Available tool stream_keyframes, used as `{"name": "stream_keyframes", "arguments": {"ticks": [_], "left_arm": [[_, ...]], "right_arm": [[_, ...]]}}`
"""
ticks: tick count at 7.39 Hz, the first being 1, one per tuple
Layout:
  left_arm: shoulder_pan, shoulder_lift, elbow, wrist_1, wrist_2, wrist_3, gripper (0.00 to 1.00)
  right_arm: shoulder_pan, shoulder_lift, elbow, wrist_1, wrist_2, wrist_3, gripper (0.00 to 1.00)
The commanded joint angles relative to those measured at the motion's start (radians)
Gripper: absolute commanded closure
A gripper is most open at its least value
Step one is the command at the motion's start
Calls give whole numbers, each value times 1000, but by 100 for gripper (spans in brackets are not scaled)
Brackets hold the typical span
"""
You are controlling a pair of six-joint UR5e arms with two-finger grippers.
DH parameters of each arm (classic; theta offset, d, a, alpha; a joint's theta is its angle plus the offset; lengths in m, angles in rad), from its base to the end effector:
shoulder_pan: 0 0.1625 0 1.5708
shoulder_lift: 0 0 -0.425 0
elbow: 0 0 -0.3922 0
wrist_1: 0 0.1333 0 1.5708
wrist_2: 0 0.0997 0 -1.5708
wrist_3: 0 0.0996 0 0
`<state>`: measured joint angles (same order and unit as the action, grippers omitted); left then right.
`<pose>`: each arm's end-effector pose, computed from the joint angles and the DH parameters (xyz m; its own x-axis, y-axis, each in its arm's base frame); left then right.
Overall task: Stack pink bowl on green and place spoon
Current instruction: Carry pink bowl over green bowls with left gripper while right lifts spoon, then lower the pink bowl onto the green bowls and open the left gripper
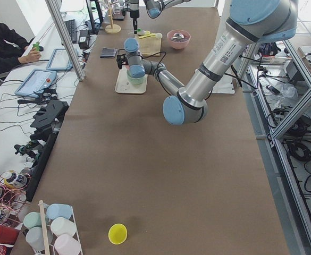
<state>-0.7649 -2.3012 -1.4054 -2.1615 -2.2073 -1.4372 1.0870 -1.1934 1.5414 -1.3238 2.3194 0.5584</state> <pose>0.4741 -0.5578 0.2102 0.3103 -0.1493 -0.9389 0.1242 0.9855 -0.1157 -0.2438 -0.6048 0.4284 0.6037 -0.1870 0.7750 0.0771 0.9812 0.1767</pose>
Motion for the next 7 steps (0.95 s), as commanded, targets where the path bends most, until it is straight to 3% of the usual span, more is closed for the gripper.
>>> {"name": "stream_keyframes", "arguments": {"ticks": [1,7], "left_arm": [[16,0,11,3,1,14,100],[38,-1,17,-9,23,11,100]], "right_arm": [[1,0,0,0,0,0,100],[-6,0,-4,0,0,0,100]]}}
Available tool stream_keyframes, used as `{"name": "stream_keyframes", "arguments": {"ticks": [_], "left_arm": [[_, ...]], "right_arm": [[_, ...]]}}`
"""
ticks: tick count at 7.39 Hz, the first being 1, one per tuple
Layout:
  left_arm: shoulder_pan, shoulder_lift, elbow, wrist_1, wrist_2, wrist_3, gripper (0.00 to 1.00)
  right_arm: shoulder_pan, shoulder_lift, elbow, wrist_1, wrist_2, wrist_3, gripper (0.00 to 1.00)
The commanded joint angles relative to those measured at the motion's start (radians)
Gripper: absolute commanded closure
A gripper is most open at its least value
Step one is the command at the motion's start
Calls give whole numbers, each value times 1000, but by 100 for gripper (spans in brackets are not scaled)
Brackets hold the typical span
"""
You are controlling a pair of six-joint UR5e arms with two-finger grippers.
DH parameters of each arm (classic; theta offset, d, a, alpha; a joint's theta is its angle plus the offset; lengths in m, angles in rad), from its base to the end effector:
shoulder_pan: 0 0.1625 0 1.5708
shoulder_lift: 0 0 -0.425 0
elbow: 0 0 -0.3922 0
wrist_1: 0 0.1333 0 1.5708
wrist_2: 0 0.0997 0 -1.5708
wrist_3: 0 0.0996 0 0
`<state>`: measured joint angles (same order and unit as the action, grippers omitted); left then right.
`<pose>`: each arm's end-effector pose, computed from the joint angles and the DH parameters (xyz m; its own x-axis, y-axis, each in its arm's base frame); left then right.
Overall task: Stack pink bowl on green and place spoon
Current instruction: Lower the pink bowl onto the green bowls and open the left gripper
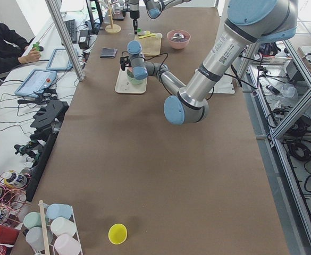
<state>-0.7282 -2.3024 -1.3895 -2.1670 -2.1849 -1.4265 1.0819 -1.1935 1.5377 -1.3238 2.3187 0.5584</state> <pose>0.4969 -0.5448 0.2163 0.3259 -0.1332 -0.9360 0.1062 0.9889 -0.1037 -0.2470 -0.6040 0.4303 0.6045 -0.1875 0.7742 0.0821 0.9814 0.1735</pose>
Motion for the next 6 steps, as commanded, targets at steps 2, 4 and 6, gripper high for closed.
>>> {"name": "stream_keyframes", "arguments": {"ticks": [2,4,6], "left_arm": [[0,0,15,-5,2,1,100],[0,-3,26,-8,56,1,100],[0,-3,26,-8,56,0,100]], "right_arm": [[0,0,1,0,1,0,100],[0,0,-1,0,-1,0,100],[0,0,-1,0,-1,0,100]]}}
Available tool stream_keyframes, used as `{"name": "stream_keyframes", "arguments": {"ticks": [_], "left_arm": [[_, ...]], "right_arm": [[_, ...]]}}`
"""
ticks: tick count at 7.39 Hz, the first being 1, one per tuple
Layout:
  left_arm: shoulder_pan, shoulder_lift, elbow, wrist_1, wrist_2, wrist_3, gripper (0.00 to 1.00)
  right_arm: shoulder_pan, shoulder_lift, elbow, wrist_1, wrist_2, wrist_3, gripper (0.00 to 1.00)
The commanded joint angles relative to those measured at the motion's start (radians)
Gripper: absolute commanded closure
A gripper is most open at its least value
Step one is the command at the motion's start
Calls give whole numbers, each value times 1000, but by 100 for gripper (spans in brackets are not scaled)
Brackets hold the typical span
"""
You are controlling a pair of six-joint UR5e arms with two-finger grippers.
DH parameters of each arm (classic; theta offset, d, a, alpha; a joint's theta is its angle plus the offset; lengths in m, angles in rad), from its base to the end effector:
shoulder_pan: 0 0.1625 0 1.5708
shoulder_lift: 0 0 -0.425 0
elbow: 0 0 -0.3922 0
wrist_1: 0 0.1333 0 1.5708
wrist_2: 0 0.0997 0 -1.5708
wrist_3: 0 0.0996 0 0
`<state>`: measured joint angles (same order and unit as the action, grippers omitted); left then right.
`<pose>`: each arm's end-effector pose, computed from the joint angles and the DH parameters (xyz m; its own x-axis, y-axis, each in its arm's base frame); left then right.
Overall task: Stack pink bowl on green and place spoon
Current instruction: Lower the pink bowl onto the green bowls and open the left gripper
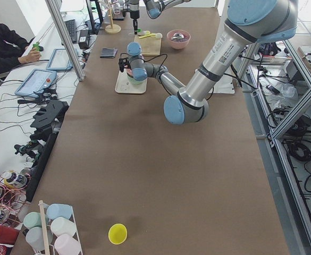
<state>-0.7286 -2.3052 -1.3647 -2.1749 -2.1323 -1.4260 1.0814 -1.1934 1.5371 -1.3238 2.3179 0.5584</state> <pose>0.5003 -0.5541 0.2258 0.3428 -0.1422 -0.9286 0.1561 0.9834 -0.0930 -0.2473 -0.6040 0.4306 0.6052 -0.1874 0.7737 0.0823 0.9814 0.1733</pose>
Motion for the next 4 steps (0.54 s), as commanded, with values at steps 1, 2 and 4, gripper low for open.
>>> {"name": "stream_keyframes", "arguments": {"ticks": [1,2,4], "left_arm": [[0,0,1,0,3,1,70],[0,0,1,-5,3,19,2],[-5,0,-1,-25,3,18,1]], "right_arm": [[0,0,1,0,0,0,100],[0,0,0,0,0,0,100],[-2,0,1,0,0,0,100]]}}
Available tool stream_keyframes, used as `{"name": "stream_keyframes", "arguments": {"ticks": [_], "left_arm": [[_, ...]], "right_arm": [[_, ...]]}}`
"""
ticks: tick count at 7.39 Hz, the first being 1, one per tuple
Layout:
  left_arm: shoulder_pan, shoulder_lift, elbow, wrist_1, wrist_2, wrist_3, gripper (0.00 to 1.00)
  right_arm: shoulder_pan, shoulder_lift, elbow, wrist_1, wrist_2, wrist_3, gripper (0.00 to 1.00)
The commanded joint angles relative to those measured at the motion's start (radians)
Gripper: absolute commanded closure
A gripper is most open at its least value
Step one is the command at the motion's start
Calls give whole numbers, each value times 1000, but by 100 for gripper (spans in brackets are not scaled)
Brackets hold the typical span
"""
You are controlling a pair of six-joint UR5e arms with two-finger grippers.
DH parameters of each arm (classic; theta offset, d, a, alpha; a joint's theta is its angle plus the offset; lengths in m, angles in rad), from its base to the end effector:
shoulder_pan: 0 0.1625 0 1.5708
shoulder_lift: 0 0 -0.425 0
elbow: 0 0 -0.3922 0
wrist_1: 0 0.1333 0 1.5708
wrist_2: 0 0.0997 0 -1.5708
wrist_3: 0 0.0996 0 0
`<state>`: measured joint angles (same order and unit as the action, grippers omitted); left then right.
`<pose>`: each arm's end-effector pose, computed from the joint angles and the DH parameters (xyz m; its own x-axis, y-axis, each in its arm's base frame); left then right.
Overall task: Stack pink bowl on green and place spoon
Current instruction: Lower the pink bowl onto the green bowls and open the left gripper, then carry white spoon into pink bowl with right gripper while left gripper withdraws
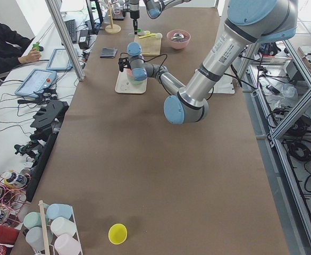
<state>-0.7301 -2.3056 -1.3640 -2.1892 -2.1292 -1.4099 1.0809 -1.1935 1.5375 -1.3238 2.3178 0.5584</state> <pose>0.4990 -0.5547 0.2242 0.3358 -0.1182 -0.9345 0.1541 0.9856 -0.0693 -0.2476 -0.6038 0.4305 0.6050 -0.1879 0.7737 0.0827 0.9813 0.1736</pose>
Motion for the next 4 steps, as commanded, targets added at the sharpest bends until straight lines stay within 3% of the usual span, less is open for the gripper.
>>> {"name": "stream_keyframes", "arguments": {"ticks": [1,4], "left_arm": [[-33,0,-4,-17,-5,-1,1],[-220,104,-41,-9,-177,63,1]], "right_arm": [[0,9,3,2,5,2,100],[-70,142,53,5,3,292,100]]}}
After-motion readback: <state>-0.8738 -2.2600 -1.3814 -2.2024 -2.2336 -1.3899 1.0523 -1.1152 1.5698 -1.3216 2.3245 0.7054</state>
